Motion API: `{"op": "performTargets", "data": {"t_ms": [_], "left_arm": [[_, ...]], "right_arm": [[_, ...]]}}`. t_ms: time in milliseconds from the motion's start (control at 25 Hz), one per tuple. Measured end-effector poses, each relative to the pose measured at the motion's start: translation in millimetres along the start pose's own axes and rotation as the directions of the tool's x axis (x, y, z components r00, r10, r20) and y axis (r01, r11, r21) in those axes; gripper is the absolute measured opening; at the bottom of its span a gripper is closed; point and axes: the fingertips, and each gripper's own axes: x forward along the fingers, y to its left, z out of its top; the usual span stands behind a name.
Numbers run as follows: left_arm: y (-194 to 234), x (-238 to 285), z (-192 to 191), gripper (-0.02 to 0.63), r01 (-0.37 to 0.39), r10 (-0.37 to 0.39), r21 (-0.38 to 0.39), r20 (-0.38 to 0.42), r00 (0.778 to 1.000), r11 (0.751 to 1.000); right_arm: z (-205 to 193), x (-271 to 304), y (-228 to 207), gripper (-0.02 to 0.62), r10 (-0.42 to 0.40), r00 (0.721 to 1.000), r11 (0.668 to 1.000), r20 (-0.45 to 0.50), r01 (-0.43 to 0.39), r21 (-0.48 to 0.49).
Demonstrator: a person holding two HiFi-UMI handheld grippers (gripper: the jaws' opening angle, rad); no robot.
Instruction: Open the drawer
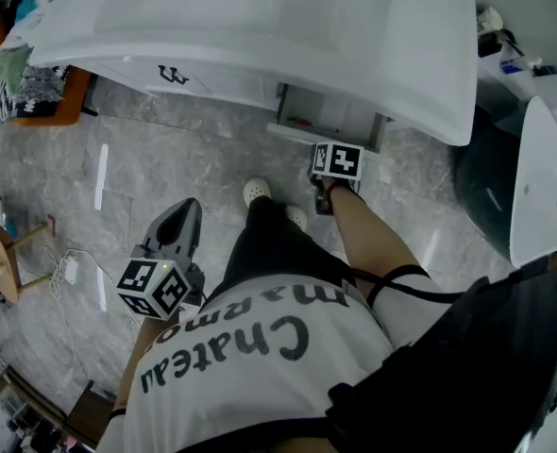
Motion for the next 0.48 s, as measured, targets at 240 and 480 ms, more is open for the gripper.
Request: {"op": "performTargets", "data": {"t_ms": [240,480], "left_arm": [[-7.2,-8.1,16.9,0.008,-0.018,0.017,0.019,0.045,0.999,1.0],[-21.7,-17.8,19.3,0.008,-0.032,0.031,0.028,0.058,0.998,0.999]], "right_arm": [[-5.0,0.1,2.4,0.138,0.051,0.997,0.999,-0.061,-0.05,0.018],[-2.6,-16.4,-1.2,0.17,0.085,0.996,0.996,-0.041,-0.085,0.007]]}}
